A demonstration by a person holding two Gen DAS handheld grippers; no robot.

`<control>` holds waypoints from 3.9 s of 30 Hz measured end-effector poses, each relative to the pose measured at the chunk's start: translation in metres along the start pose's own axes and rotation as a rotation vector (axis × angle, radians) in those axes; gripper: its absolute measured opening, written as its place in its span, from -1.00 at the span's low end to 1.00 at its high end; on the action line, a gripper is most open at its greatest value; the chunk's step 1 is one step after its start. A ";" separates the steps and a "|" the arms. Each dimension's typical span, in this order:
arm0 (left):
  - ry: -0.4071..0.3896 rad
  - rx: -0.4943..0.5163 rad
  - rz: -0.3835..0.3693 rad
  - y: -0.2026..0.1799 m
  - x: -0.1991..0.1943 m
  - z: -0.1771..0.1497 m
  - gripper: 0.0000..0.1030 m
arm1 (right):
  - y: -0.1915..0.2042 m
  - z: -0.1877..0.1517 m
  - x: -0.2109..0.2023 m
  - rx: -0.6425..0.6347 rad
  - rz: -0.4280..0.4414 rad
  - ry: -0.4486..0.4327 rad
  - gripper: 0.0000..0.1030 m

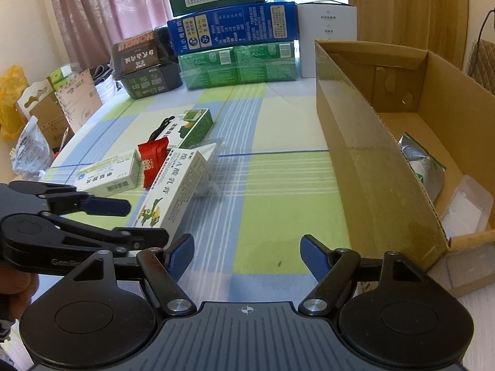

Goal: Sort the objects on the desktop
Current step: 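Grasp the white ointment box with the left gripper while the right gripper grasps the wrapped white tray, then lift the ointment box and wrapped tray and carry both toward the cardboard box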

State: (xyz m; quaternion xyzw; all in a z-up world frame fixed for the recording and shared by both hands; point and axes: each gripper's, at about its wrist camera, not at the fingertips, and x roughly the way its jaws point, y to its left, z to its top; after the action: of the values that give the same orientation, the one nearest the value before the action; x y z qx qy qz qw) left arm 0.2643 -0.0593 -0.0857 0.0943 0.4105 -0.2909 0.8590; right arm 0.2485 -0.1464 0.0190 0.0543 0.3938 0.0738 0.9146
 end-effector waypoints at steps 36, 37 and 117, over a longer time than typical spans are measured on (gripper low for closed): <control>-0.022 -0.124 0.128 0.071 -0.023 -0.035 -0.37 | 0.063 0.051 0.112 -0.036 0.022 0.043 0.44; -0.023 -0.128 0.126 0.070 -0.023 -0.035 -0.37 | 0.064 0.052 0.116 -0.036 0.021 0.045 0.44; 0.045 -0.124 0.207 -0.002 -0.006 -0.039 -0.35 | 0.030 -0.073 -0.003 -0.044 -0.122 0.008 0.39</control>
State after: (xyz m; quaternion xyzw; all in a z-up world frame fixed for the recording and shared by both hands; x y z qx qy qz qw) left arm 0.2353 -0.0428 -0.1062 0.0893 0.4348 -0.1726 0.8793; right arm 0.1907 -0.1142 -0.0237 0.0096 0.3983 0.0269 0.9168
